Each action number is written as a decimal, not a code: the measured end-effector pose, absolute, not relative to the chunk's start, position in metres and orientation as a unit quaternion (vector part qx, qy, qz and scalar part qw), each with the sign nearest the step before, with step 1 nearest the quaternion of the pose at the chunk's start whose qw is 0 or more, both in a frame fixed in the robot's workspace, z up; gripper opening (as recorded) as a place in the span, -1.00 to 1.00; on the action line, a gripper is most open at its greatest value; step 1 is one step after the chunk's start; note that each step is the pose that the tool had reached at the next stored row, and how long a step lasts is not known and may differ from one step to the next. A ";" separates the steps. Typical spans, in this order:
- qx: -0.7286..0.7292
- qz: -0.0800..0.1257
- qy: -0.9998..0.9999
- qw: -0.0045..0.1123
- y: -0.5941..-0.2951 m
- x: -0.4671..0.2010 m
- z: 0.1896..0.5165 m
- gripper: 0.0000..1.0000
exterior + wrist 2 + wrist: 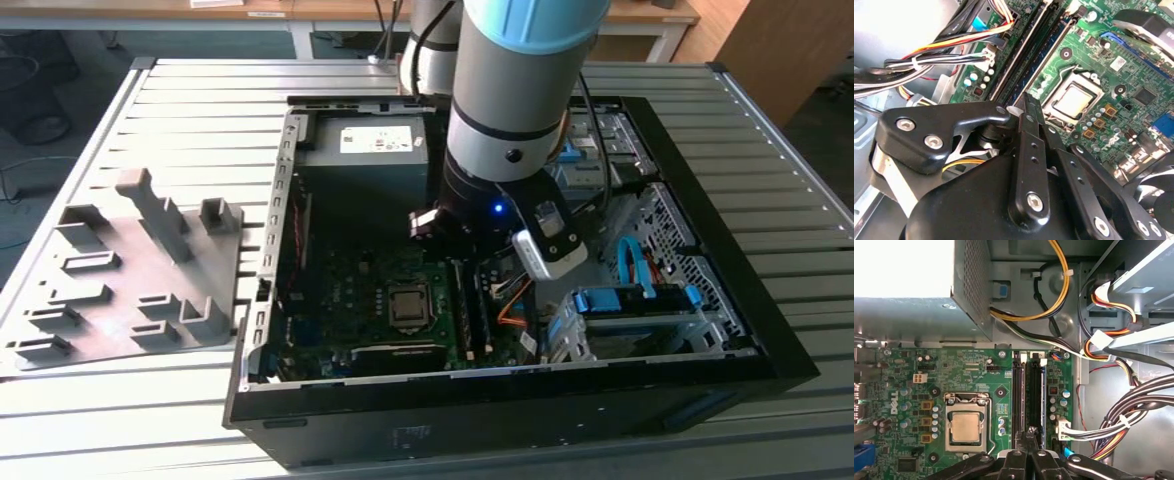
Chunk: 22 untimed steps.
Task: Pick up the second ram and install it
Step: 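Insert the second ram into the second slot, then press down the second ram until it locks into place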
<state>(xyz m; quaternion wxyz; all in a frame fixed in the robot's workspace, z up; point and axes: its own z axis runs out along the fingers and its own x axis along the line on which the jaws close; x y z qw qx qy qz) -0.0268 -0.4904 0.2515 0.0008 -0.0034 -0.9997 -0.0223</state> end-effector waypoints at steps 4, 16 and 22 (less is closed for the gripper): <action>-0.003 -0.022 -1.000 0.001 -0.490 -0.027 0.252 -0.80; -0.003 -0.026 -1.000 0.001 -0.491 -0.028 0.251 -0.80; -0.003 -0.035 -0.999 0.001 -0.490 -0.028 0.249 -0.80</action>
